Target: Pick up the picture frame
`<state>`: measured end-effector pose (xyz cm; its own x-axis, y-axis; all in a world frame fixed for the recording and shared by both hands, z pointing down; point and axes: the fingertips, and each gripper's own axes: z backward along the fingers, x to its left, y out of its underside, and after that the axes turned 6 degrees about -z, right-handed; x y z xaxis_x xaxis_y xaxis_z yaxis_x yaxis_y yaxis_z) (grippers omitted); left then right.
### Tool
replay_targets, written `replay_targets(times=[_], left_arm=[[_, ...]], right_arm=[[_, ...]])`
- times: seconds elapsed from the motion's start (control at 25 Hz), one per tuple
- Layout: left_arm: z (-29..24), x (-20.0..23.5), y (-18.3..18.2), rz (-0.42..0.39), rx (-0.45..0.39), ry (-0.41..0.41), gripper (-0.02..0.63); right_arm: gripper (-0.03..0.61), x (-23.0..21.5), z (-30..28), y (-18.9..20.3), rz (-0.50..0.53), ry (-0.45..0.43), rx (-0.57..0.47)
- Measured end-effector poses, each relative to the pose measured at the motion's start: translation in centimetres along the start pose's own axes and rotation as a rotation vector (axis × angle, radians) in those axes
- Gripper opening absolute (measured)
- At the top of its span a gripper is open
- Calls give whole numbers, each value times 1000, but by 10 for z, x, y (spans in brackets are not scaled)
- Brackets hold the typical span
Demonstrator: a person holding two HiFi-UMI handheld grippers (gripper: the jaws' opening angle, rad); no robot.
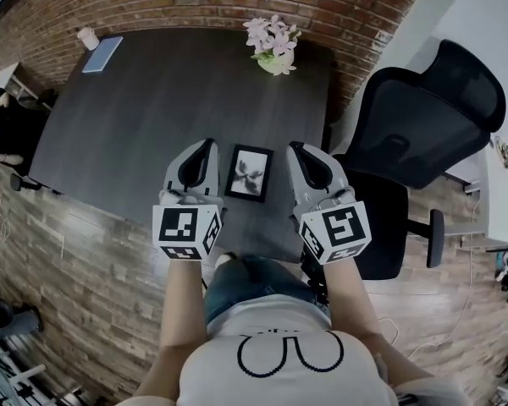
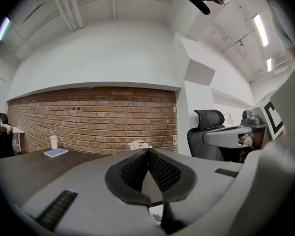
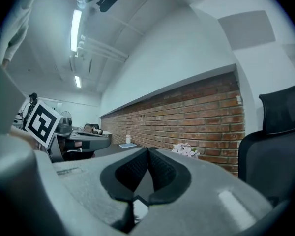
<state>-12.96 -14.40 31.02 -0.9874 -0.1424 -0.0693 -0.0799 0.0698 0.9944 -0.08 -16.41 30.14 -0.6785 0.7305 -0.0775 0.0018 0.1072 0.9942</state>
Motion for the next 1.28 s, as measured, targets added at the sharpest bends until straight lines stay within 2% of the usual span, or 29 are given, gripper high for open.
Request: replay_targets(times=[0.2, 0.28, 0.44, 0.52, 0.64, 0.8, 1.08, 1.28], left_arm=[[-23, 11, 3, 36, 34, 52, 0], [-34, 14, 4, 46, 50, 85, 21], [-53, 19, 8, 94, 83, 164, 160], [-61, 19, 15, 117, 109, 210, 204], [-71, 19, 31, 147, 162, 266, 206], [-80, 23, 59, 193, 237, 299, 206], [-80, 20, 116, 219, 390, 319, 206], [-77, 12, 157, 222, 494, 299, 206]], right_arm=[[-3, -15, -1, 0, -9, 101, 8], [-3, -20, -3, -2, -15, 146, 6], [-3, -21, -8, -1, -18, 219, 15], [-3, -21, -10, 1, -21, 255, 24], [-3, -20, -16, 8, -27, 297, 46], [-3, -20, -21, 25, -45, 337, 82], [-3, -20, -26, 64, -102, 358, 167], [-3, -24, -30, 98, -157, 355, 231]])
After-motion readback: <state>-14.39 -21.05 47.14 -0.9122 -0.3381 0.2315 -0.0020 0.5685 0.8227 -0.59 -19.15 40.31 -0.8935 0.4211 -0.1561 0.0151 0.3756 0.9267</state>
